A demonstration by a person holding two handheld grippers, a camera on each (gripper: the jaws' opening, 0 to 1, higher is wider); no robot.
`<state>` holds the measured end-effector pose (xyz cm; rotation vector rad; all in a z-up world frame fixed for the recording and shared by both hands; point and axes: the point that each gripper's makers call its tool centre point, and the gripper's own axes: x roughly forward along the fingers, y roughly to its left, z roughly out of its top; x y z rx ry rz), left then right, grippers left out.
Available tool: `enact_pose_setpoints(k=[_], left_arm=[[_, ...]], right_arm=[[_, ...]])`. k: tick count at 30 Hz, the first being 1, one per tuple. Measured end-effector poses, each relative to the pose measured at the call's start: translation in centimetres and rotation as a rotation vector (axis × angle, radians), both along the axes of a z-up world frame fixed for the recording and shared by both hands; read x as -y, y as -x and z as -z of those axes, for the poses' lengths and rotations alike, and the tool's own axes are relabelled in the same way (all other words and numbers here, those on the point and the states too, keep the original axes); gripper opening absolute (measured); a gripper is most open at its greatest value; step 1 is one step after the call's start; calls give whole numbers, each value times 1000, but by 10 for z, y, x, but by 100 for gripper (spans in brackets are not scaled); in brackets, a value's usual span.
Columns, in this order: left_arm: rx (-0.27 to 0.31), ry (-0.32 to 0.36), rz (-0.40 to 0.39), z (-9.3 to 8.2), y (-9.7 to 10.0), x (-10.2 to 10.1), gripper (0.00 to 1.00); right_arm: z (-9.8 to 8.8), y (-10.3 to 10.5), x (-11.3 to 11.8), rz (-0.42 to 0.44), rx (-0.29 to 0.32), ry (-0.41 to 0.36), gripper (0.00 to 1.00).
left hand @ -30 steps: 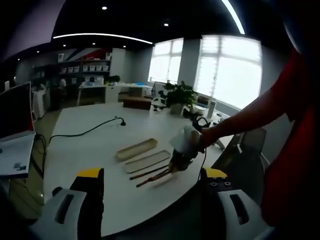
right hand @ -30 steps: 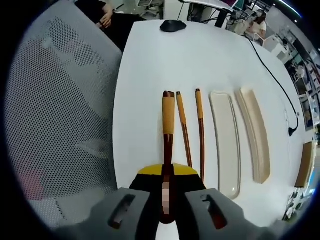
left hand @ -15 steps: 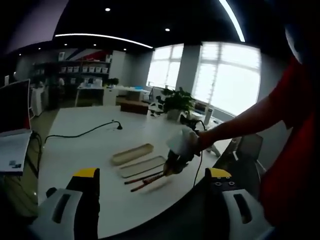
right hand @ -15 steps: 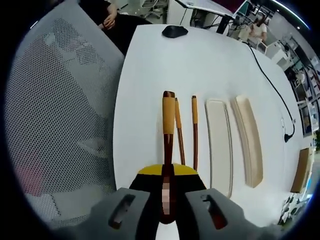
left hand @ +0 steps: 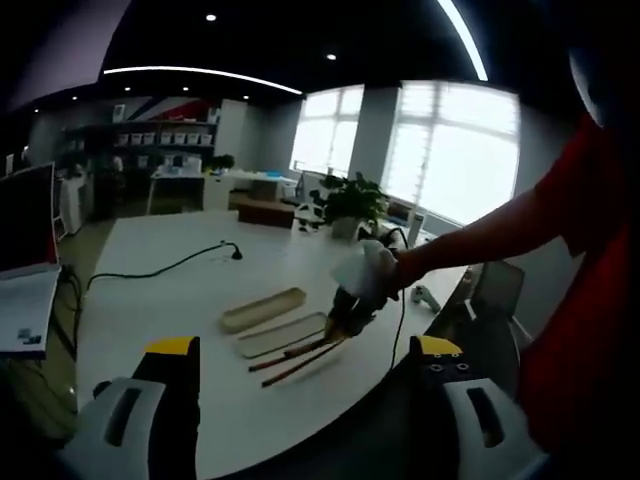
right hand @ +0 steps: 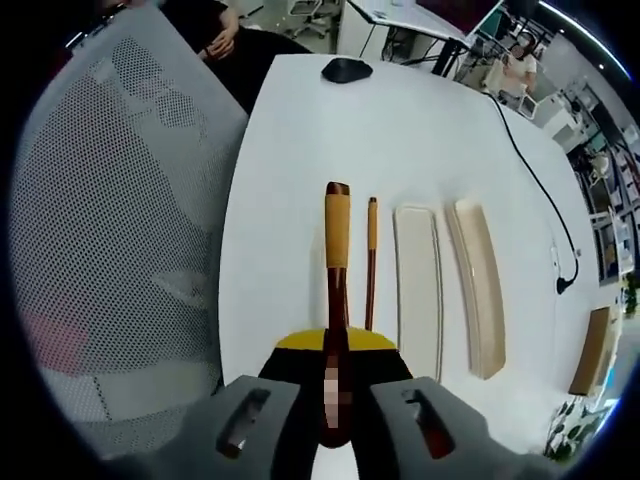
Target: Arrange the utensils inside the cutlery case until each visible utensil rests in its matching compartment.
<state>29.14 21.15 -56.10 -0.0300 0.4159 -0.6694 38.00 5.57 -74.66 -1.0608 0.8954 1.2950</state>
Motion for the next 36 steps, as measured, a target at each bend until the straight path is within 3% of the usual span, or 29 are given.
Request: enact_pose_setpoints(k=[7,11,20,36], left_arm=[[-2,-26,-2,4,0,-1,87],[-1,37,-31,-2,-2,-6,88],[2,10,-27,2,-2,-9,88],[-4,-18,11,8,3,-2,88]], right_arm=[[-7,-5,0,-4,-6,4,0],[-8,-5,-1,4,-14,0,0],[-18,-17,-5,13,-34,-20,1],[-53,-67,3,6,-2,-9,1]])
